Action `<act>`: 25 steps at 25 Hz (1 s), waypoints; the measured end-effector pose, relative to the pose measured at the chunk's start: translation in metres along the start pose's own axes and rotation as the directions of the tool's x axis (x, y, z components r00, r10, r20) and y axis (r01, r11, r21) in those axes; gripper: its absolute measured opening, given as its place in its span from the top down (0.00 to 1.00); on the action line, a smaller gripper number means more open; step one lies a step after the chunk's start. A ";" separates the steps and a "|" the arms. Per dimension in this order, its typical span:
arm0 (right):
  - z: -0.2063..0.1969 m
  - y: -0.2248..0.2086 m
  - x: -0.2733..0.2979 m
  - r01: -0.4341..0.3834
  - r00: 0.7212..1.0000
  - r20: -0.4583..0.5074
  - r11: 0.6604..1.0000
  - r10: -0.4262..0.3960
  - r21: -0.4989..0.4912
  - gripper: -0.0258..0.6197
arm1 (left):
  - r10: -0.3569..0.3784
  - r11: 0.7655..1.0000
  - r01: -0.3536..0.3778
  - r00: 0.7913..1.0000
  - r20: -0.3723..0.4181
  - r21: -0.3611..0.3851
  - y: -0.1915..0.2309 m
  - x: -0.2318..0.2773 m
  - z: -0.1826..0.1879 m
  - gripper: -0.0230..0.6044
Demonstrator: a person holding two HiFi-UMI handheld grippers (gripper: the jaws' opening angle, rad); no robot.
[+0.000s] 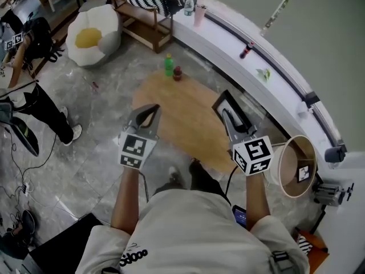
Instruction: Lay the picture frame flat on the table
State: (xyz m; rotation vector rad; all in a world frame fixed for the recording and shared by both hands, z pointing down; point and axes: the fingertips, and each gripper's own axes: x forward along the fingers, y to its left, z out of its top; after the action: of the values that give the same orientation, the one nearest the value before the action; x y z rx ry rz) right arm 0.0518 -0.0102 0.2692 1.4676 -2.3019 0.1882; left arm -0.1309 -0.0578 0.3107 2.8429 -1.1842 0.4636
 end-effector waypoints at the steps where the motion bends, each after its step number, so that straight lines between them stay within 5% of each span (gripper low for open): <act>1: -0.002 -0.004 0.004 -0.002 1.000 -0.004 1.000 0.002 0.004 0.94 | -0.003 1.000 0.003 1.000 -0.005 -0.002 0.000 0.006 -0.001 0.95; 25: -0.069 -0.152 0.206 -0.137 0.981 -0.115 0.976 0.157 0.167 0.94 | 0.088 0.991 -0.104 0.982 -0.167 -0.087 0.092 0.197 -0.056 0.95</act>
State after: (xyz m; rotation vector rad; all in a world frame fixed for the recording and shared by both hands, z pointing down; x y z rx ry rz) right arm 0.1295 -0.2276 0.3999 1.3144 -2.3361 0.5036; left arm -0.0785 -0.2520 0.4119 2.6200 -1.2797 0.6127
